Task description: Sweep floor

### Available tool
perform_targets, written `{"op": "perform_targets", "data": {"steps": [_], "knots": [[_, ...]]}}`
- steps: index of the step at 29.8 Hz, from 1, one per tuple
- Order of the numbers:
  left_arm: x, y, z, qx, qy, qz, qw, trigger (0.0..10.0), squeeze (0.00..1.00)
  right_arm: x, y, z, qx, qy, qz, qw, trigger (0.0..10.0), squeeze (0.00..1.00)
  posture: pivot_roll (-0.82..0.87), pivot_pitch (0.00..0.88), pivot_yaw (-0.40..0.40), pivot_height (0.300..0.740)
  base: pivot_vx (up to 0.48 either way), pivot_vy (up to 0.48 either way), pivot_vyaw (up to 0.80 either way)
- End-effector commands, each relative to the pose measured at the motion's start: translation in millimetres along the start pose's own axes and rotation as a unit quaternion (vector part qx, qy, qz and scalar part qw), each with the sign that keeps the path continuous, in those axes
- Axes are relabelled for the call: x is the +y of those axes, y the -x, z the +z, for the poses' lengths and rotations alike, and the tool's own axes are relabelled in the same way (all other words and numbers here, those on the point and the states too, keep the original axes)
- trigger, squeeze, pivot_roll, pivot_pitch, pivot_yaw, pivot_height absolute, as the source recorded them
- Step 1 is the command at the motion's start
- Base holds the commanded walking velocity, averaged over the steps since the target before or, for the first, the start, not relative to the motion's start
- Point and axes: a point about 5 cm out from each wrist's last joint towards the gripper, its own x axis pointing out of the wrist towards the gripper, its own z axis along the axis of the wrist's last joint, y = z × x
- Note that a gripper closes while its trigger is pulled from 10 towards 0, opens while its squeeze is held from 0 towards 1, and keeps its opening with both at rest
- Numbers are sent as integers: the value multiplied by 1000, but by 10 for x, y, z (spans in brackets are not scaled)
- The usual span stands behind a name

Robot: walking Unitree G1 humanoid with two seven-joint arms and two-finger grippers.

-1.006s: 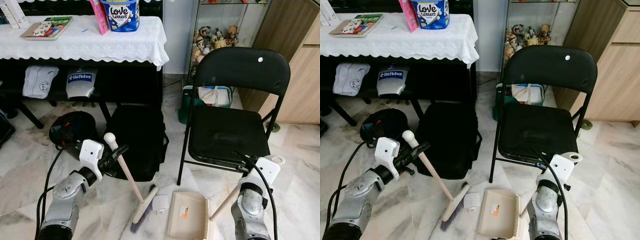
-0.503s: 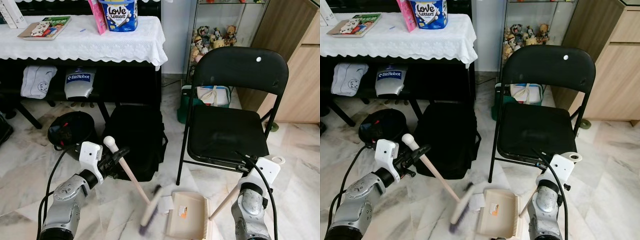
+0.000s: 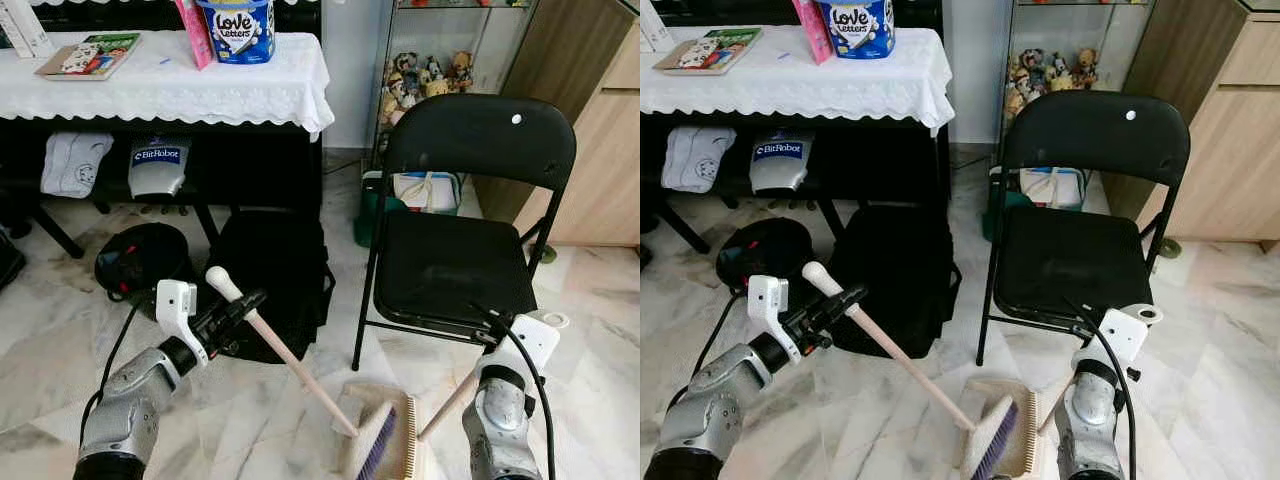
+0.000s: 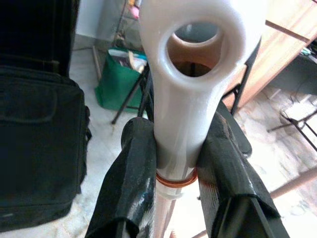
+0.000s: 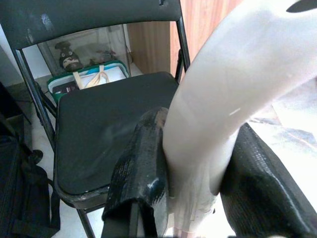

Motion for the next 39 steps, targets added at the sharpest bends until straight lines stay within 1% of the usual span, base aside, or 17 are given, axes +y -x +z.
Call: {"op": "perform_targets", "data": {"steps": [1,3,4,5,11,14,16,18,22,26,31,33,34,35,37,38,39], "knots": [[39,8,165,-35,-14,8,999,10000,0,14,11,-23,6,-4,2,1000,10000,0,-21,102,30,740,0,0,0],[69,4,233,-49,-29,25,998,10000,0,11,9,-23,6,-4,2,1000,10000,0,-22,104,29,740,0,0,0],[69,4,233,-49,-29,25,998,10000,0,11,9,-23,6,-4,2,1000,10000,0,-22,104,29,740,0,0,0],[101,-7,314,-69,-45,46,996,10000,0,5,6,-20,6,-3,2,1000,10000,0,-22,103,28,740,0,0,0],[103,-38,351,-77,-62,57,993,10000,0,14,-3,56,-9,-5,9,1000,10000,0,-37,104,27,740,0,0,0],[94,-66,328,-79,-59,59,993,10000,0,21,-1,149,-28,-10,20,999,10000,0,-43,105,24,740,0,0,0],[91,-71,319,-79,-58,59,993,10000,0,21,4,168,-31,-12,24,999,10000,0,-45,104,22,740,0,0,0],[87,-88,296,-77,-64,63,993,10000,0,31,37,230,-44,-6,42,998,10000,0,-50,106,18,740,0,0,0],[88,-105,271,-71,-77,68,992,10000,0,43,67,277,-54,-1,54,997,10000,0,-56,109,14,740,0,0,0],[74,-134,240,-64,-103,76,990,10000,0,57,89,317,-57,-2,60,997,10000,0,-58,112,12,740,0,0,0],[67,-141,202,-64,-108,88,988,10000,0,58,95,323,-52,-2,64,997,10000,0,-56,115,8,740,0,0,0],[101,-118,196,-67,-117,109,985,10000,0,80,102,336,-51,-7,72,996,10000,0,-56,118,6,740,0,0,0],[101,-118,196,-67,-117,109,985,10000,0,80,102,336,-51,-7,72,996,10000,0,-56,118,6,740,0,0,0],[179,-85,233,-75,-129,143,978,10000,0,102,107,341,-51,-12,81,995,10000,0,-56,118,6,740,0,0,0],[256,-57,274,-79,-142,175,971,10000,0,118,116,342,-49,-15,89,995,10000,0,-56,118,6,740,0,0,0],[300,-41,299,-81,-151,195,966,10000,0,130,122,341,-47,-16,92,995,10000,0,-50,126,6,740,0,0,0],[360,-19,341,-88,-162,220,958,10000,0,153,132,334,-44,-18,97,994,10000,0,-50,126,6,740,0,0,0]]}}
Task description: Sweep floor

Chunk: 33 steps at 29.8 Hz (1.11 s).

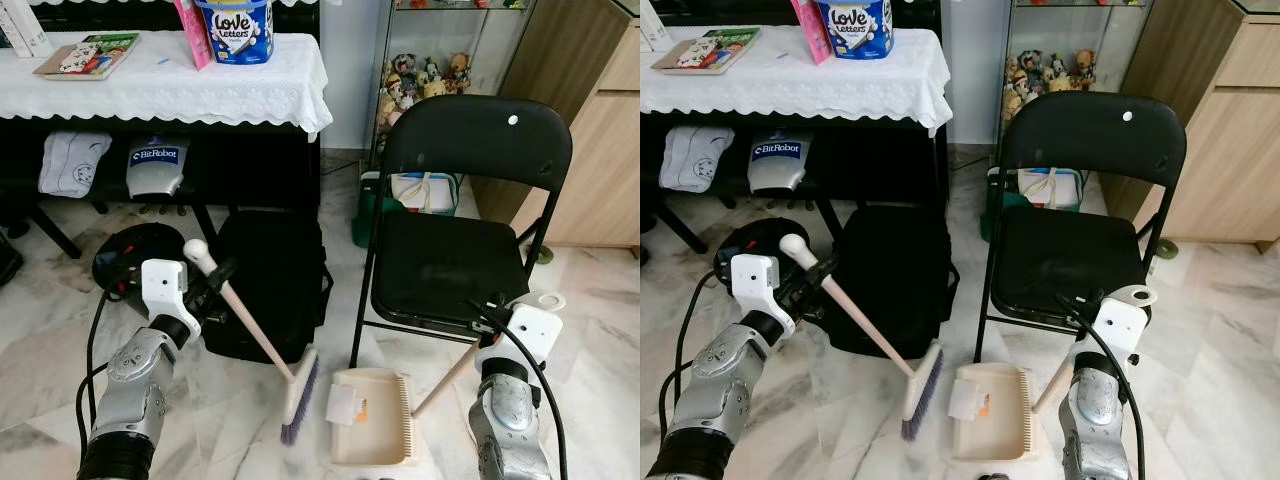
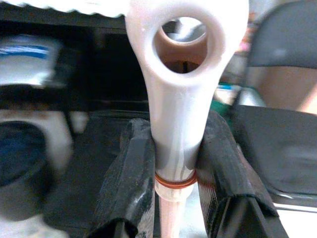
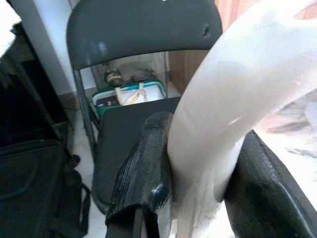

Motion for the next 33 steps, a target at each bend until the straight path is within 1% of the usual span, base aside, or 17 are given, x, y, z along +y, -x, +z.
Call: {"op": "perform_targets", "data": {"steps": [1,3,8,10,12,15,17,19,21,26,29,31,32,33], "knots": [[178,-10,153,-32,-38,47,998,10000,0,69,9,72,-13,-12,15,1000,10000,0,-48,127,8,740,0,0,0],[170,-10,160,-33,-54,48,997,10000,0,102,16,72,-11,-16,23,1000,10000,0,-46,130,10,740,0,0,0],[109,-8,139,-38,-61,56,996,10000,0,166,23,77,-15,-26,42,999,10000,0,-43,131,13,740,0,0,0],[48,-7,99,-45,-61,70,995,10000,0,201,24,95,-20,-33,54,998,10000,0,-43,130,14,740,0,0,0],[-28,2,48,-43,-64,71,994,10000,0,233,25,115,-24,-39,64,997,10000,0,-42,125,16,740,0,0,0],[-80,27,-2,-41,-78,82,993,10000,0,255,24,118,-24,-42,70,996,10000,0,-43,122,18,740,0,0,0],[-81,33,-8,-41,-80,87,992,10000,0,260,24,116,-23,-43,71,996,10000,0,-42,119,19,740,0,0,0],[-71,47,-20,-37,-105,99,989,10000,0,276,26,108,-21,-45,75,996,10000,0,-38,113,22,740,0,0,0],[-47,55,-30,-33,-122,111,986,10000,0,292,26,101,-19,-47,79,996,10000,0,-38,111,24,740,0,0,0],[25,74,-40,-29,-137,150,979,10000,0,325,22,98,-17,-49,86,995,10000,0,-37,108,28,740,0,0,0],[41,91,-56,-28,-135,166,977,10000,0,335,21,97,-16,-48,88,995,10000,0,-39,106,28,740,0,0,0],[-11,106,-72,-35,-123,164,978,10000,0,336,22,97,-16,-47,89,995,10000,0,-39,106,28,740,0,0,0],[-73,114,-81,-42,-114,156,980,10000,0,335,21,97,-16,-47,89,995,10000,0,-39,106,28,740,0,0,0],[-73,114,-81,-42,-114,156,980,10000,0,335,21,97,-16,-47,89,995,10000,0,-39,106,28,740,0,0,0]]}}
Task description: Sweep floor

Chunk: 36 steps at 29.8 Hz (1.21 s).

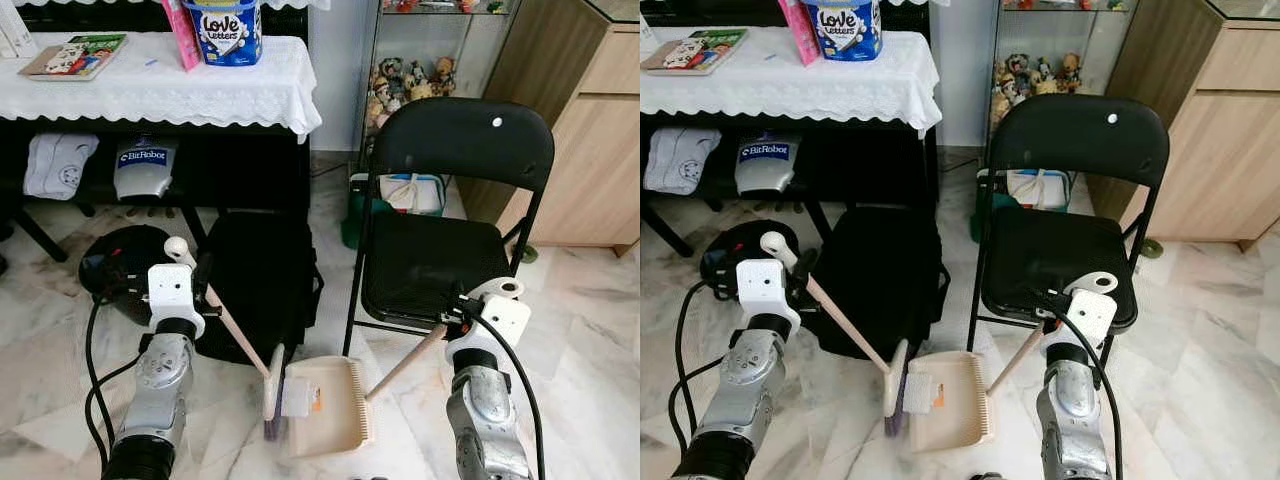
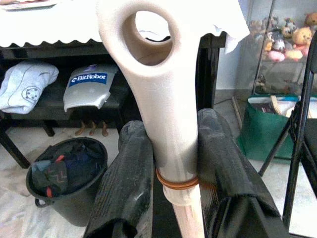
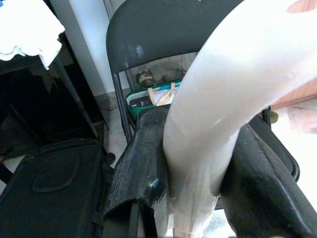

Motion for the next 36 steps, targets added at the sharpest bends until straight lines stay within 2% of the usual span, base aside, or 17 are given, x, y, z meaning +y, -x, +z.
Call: {"op": "perform_targets", "data": {"steps": [1,6,10,15,20,36], "knots": [[113,57,-12,-7,-44,31,999,10000,0,43,-16,55,-15,-4,9,1000,10000,0,-41,103,28,740,0,0,0],[115,83,-34,-4,-53,44,998,10000,0,57,-23,58,-15,-5,13,1000,10000,0,-41,97,29,740,0,0,0],[208,133,-20,-12,-53,69,996,10000,0,78,-16,46,-14,-7,17,1000,10000,0,-34,93,30,740,0,0,0],[182,150,-12,-17,-45,65,997,10000,0,87,-13,36,-12,-5,20,1000,10000,0,-32,91,31,740,0,0,0],[136,149,-1,-19,-45,64,997,10000,0,87,-17,44,-15,-6,22,1000,10000,0,-32,91,31,740,0,0,800],[151,139,32,-23,-54,72,996,10000,0,102,-21,45,-14,-10,26,999,10000,0,-27,104,28,740,0,0,800]]}}
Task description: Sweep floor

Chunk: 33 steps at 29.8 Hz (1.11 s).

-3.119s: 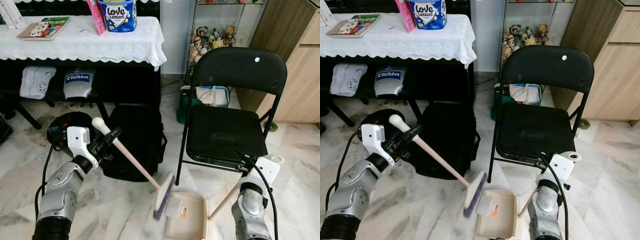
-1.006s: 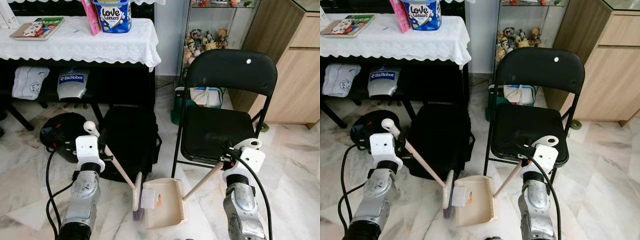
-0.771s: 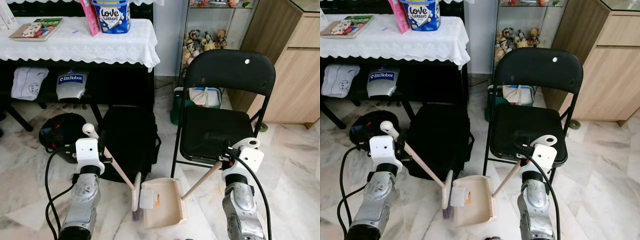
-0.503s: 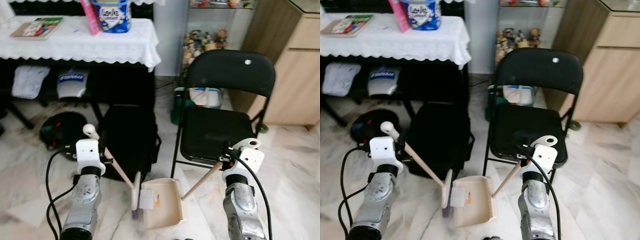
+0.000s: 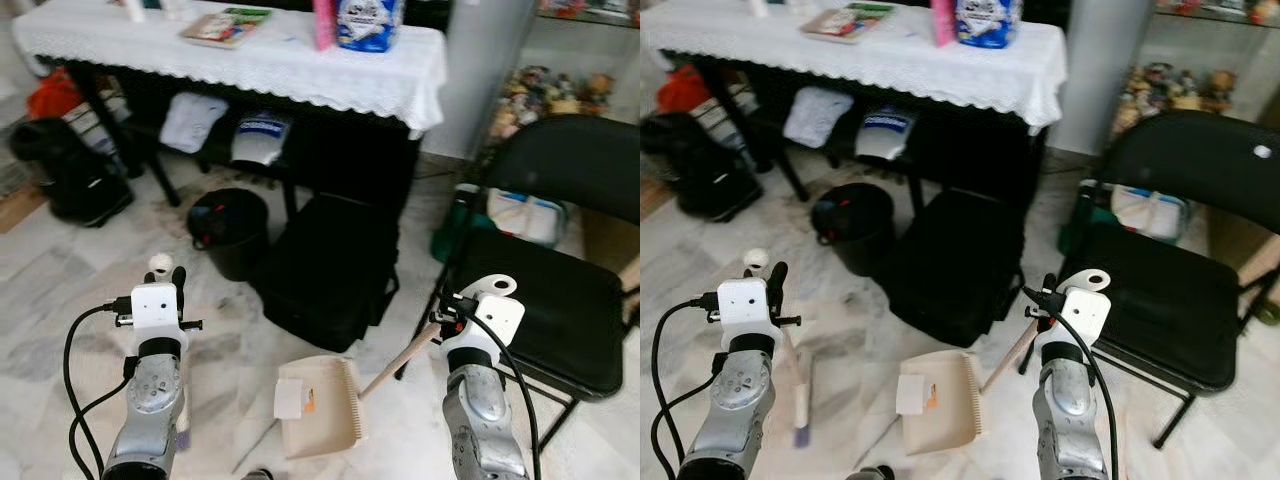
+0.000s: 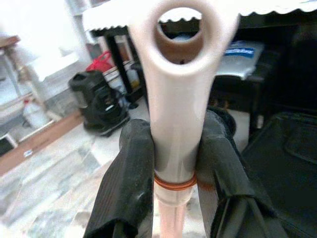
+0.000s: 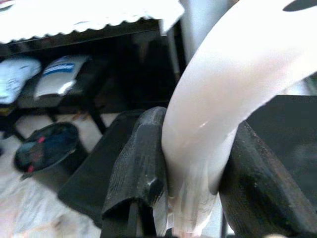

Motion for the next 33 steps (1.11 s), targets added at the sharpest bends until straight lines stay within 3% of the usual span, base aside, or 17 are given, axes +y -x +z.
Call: {"op": "perform_targets", "data": {"steps": [1,33], "knots": [[15,-27,80,-18,-8,5,1000,10000,0,34,-19,50,-15,-4,6,1000,10000,0,-27,105,28,740,0,0,800],[-35,-66,125,-21,7,2,1000,10000,0,89,-82,77,-19,-13,16,1000,10000,0,-10,107,29,740,0,8,800]]}}
